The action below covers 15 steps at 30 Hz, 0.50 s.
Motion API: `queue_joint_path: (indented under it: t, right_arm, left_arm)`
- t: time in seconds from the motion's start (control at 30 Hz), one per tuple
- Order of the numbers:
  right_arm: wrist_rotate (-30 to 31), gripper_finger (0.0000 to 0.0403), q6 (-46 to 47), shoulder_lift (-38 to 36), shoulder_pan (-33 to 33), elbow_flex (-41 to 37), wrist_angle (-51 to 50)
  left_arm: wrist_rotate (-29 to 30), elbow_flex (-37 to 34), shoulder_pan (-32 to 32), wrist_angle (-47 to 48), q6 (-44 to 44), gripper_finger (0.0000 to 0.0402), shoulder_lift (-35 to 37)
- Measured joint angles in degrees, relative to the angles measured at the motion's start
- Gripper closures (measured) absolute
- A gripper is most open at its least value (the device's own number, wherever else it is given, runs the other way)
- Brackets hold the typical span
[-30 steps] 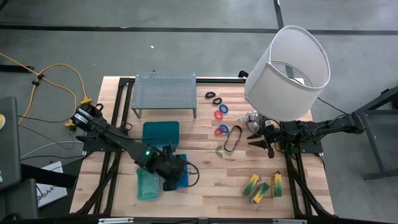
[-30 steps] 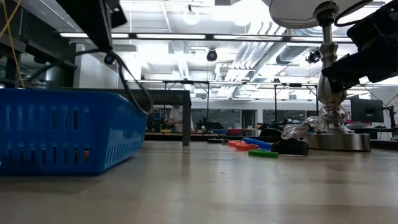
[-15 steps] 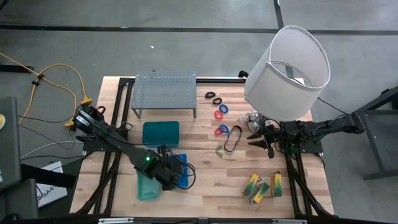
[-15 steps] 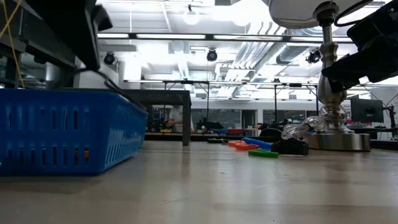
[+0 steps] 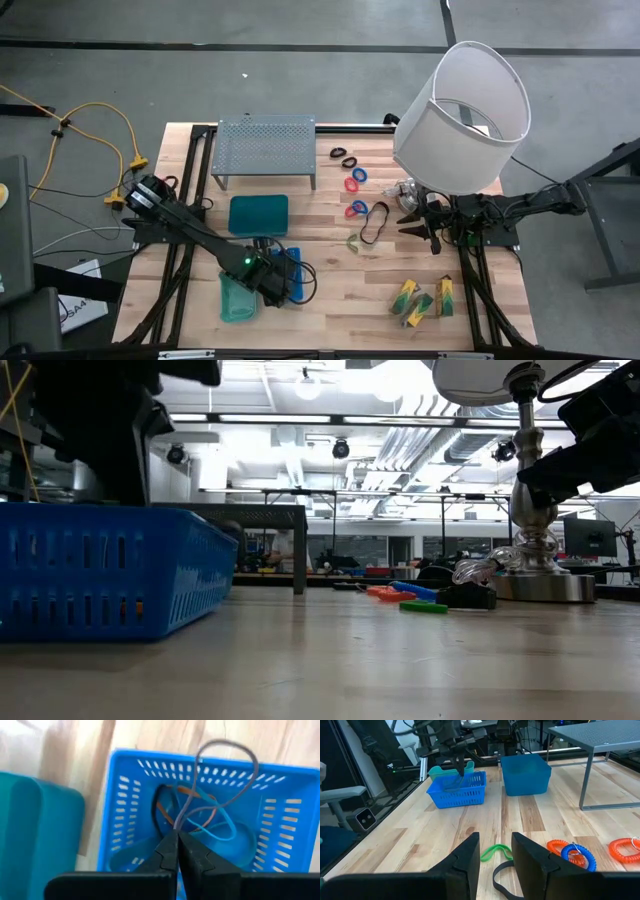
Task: Pick & Place Office Desk Supplies
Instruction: Put the violet rubber band into the bottom blue bin
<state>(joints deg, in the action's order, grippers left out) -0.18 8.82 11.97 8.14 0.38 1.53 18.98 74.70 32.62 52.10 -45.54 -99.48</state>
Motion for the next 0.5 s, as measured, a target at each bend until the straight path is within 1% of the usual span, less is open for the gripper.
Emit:
queue_joint_path:
  t: [0.17, 0.5]
  right_arm:
    - [0.0, 0.0302, 0.0, 0.0, 0.0, 0.0, 0.0]
    - [0.0, 0.0302, 0.0, 0.0, 0.0, 0.0, 0.0]
  left_arm:
    - [-1.0, 0.0, 0.0, -0.1, -1.8, 0.0401, -1.3]
    - [-1.9, 0.0, 0.0, 0.7, -4.4, 0.0401, -1.7]
